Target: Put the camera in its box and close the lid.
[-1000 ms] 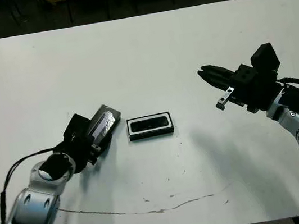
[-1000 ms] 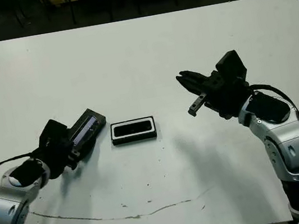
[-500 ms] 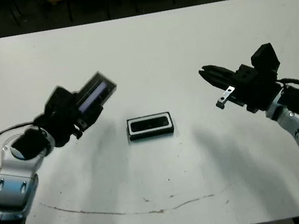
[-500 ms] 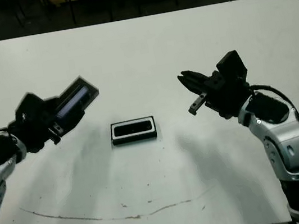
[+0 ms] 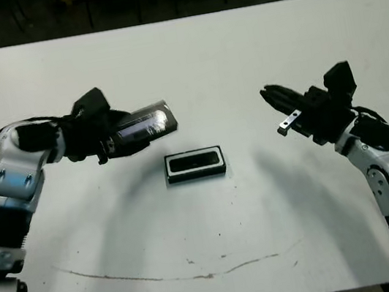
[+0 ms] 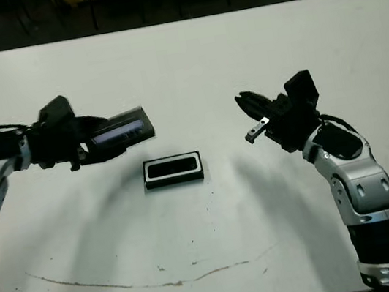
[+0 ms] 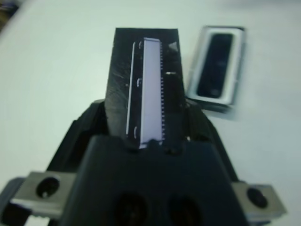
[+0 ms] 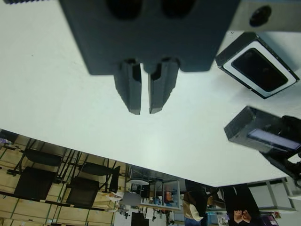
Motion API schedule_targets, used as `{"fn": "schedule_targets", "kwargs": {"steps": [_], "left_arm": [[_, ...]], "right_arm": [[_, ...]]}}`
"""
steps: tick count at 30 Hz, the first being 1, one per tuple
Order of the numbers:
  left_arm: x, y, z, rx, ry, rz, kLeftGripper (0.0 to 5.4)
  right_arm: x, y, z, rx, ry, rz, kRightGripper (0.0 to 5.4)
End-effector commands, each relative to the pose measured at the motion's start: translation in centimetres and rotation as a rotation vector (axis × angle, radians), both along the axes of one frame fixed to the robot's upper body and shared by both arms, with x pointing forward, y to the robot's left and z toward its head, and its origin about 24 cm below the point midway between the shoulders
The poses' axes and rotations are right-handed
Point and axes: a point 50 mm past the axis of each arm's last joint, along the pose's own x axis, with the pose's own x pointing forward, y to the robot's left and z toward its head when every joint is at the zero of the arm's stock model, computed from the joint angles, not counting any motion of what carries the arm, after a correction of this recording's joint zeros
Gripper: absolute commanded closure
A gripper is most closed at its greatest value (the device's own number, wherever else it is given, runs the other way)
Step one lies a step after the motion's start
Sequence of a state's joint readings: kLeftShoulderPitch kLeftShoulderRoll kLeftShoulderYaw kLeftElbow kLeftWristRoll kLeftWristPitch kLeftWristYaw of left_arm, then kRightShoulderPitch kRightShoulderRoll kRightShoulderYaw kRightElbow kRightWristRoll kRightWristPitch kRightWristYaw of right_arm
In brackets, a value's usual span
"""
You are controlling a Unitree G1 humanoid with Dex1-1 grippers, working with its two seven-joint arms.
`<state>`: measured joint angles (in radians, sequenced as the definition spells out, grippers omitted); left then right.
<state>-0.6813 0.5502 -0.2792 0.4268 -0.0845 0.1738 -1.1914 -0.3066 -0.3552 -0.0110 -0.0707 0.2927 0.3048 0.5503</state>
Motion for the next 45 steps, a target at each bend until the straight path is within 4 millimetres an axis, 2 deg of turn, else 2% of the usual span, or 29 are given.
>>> {"fn": "schedule_targets", "kwargs": {"steps": [1, 15, 22, 32, 45], "left_arm": [[0.1, -0.3, -1.2, -0.031, 0.072, -0.038, 2.64], [0.0, -0.5, -3.7, -0.27, 0.34, -0.067, 2.64], [-0.4, -1.1, -4.8, -0.228, 0.401, -0.158, 2.64], [-0.9, -2.1, -6.3, -0.214, 0.457, -0.186, 2.64], [-1.9, -4.3, -8.0, -0.178, 0.41, -0.146, 2.64]], "right_arm": [[0.1, -0.2, -0.4, -0.015, 0.018, -0.006, 5.4], [0.1, -0.2, -0.8, -0.02, 0.04, -0.001, 5.4], [0.0, -0.2, -0.9, -0.034, 0.042, -0.004, 5.4], [-0.1, -0.1, -0.8, -0.042, 0.033, -0.006, 5.4], [-0.1, -0.1, -0.7, -0.03, 0.042, -0.005, 5.4]]}}
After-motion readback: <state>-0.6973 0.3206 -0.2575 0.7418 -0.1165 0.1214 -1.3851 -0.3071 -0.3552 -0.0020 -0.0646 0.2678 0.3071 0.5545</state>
